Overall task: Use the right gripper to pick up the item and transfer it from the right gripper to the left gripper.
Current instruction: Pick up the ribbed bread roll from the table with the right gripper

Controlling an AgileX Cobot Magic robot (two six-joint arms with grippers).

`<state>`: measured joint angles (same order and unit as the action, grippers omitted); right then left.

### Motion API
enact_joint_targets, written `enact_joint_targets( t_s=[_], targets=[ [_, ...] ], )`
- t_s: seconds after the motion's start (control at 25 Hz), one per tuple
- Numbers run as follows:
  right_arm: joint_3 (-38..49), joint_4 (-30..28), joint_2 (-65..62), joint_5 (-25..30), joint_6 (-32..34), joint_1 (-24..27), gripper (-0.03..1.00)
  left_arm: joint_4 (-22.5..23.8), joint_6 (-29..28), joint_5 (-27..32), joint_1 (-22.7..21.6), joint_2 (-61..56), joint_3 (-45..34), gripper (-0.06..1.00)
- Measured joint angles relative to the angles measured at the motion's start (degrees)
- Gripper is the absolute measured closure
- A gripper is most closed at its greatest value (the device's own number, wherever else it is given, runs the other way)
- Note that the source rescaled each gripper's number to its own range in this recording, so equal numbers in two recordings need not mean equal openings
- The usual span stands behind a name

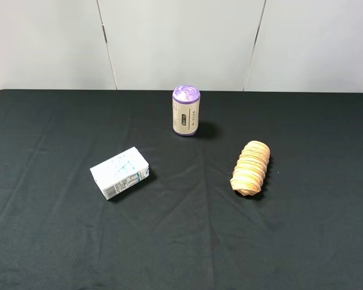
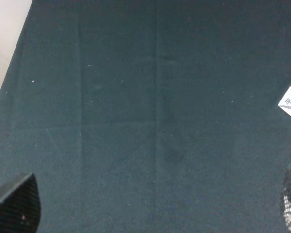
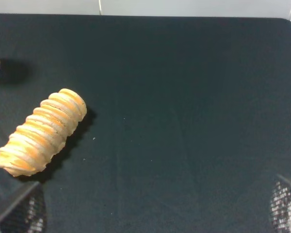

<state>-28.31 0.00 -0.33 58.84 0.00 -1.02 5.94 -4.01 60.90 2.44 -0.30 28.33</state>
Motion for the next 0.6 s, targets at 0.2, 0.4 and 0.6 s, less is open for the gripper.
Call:
enact_joint_targets(
  t_s=[0.2, 0.4, 0.6],
  targets=[
    [0.0, 0.0, 0.0, 0.0, 0.0, 0.0, -0.03, 0.0, 0.0, 0.0, 0.0, 0.0, 0.0, -0.04],
    [0.0, 0.3, 0.0, 0.0, 0.0, 0.0, -0.03, 0.0, 0.0, 0.0, 0.0, 0.0, 0.0, -0.04],
    [0.0, 0.7, 0.0, 0.0, 0.0, 0.0, -0.03, 0.0, 0.0, 0.0, 0.0, 0.0, 0.0, -0.04]
  ],
)
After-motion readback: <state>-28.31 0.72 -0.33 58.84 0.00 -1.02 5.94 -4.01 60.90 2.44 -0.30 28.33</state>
